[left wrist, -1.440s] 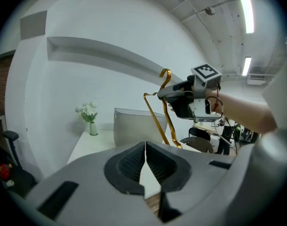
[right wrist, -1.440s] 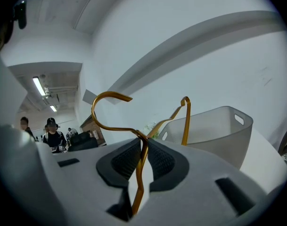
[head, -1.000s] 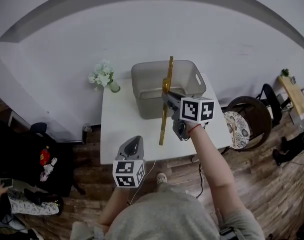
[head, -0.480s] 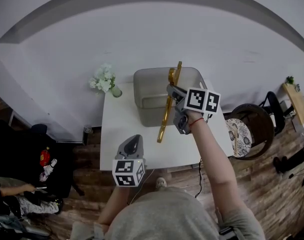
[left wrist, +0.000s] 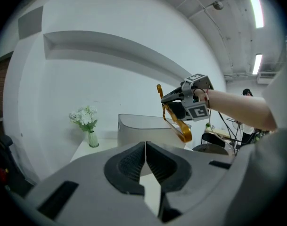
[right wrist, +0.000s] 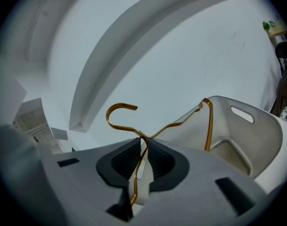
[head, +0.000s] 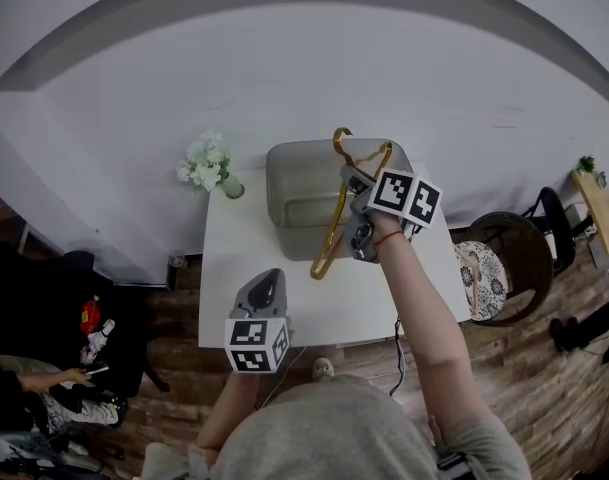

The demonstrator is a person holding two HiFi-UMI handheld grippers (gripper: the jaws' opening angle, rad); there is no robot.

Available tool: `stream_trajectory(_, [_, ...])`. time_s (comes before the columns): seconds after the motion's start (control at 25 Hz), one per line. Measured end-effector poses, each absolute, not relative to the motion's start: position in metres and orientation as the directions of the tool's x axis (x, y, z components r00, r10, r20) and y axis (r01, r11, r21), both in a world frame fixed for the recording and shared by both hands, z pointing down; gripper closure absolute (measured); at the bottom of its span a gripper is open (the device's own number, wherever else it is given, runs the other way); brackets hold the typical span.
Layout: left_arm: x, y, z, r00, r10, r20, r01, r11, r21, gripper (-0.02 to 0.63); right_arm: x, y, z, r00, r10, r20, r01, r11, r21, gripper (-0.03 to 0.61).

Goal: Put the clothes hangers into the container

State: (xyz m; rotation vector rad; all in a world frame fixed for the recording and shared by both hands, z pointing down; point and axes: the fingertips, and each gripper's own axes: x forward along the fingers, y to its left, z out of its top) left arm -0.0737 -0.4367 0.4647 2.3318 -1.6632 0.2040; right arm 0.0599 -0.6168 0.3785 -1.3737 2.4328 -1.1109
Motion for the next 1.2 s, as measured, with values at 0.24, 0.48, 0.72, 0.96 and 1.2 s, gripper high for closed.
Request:
stream_trajectory(0.24, [-0.07,-0.443,0.463,0.317,-0.909,0.269,-0.948,-0.294,0.125,0.601,0.066,-0.63,0.388,-0.571,-0.782,0.249,-0.69,0.293,-0.662,0.526])
stream_trajectory(0.48, [-0.069,-0.449,0.464,0.305,-0.911,0.277,-0.952,-0.282,0.12,0.601,0.067,-0.641,0.398,-0.58,-0.768,0.271,-0.69,0.286,-0.665,0.515])
stream_trajectory(0.72, [-0.067,-0.454,0.467,0.305,-0.908,0.288,-0.952,-0.281,0.123,0.601,0.066,-0.649,0.408,-0.588,-0.757,0.285,-0.684,0.277,-0.675,0.499])
stream_trajectory(0.96, [-0.067,-0.459,0.47,0.305,-0.906,0.293,-0.952,-0.279,0.127,0.601,0.066,-0.652,0.415,-0.587,-0.753,0.297,-0.687,0.269,-0.676,0.481])
stream_trajectory(1.2, [-0.066,-0.458,0.473,0.304,-0.906,0.294,-0.952,-0.277,0.131,0.601,0.067,-0.651,0.418,-0.597,-0.744,0.299,-0.685,0.28,-0.672,0.41])
